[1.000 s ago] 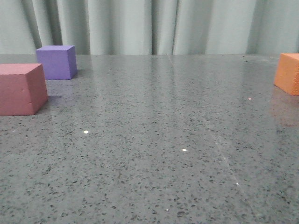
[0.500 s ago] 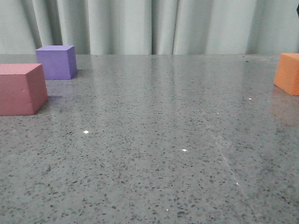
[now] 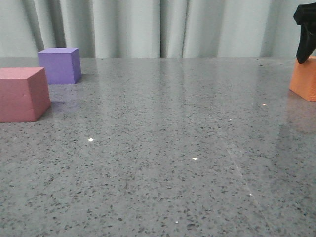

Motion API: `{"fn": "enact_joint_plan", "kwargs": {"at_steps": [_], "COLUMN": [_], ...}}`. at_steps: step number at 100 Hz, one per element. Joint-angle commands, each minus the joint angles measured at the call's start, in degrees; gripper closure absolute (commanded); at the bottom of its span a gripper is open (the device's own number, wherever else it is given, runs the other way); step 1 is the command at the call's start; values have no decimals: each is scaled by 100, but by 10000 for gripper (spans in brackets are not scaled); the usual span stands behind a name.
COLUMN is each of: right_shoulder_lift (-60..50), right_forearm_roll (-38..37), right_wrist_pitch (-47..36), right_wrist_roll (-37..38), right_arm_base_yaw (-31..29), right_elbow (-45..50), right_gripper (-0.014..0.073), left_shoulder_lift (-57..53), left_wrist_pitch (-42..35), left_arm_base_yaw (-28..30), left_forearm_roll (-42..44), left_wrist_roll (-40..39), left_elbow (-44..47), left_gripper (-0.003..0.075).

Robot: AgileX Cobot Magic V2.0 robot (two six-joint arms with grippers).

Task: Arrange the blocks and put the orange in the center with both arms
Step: 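Lower the right gripper over the orange cube and close on it, then carry the orange cube with the right gripper to the table center and lower it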

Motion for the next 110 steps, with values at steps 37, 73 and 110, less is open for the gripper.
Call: {"fn": "enact_joint_plan", "kwargs": {"at_steps": [37,73,110], "right_shoulder_lift": [205,205,198], "right_forearm_roll": [-4,91,500], "right_wrist_pitch": [-339,-254,1165], "right_wrist_roll": [-59,-54,-13], "right_arm_base_yaw": [-12,-12,844], "right_elbow": [-202,-328,-1835], "right_gripper": [-27,401,399], "left_shoulder_lift": [-190,-190,-190], "left_wrist_pitch": [-435,-435,-435], "left_arm_base_yaw": [6,6,6], "left_forearm_roll": [-49,-49,-49], "left_wrist_roll": [5,5,5], "left_elbow": [303,303,303], "left_gripper": [739,739,739]}}
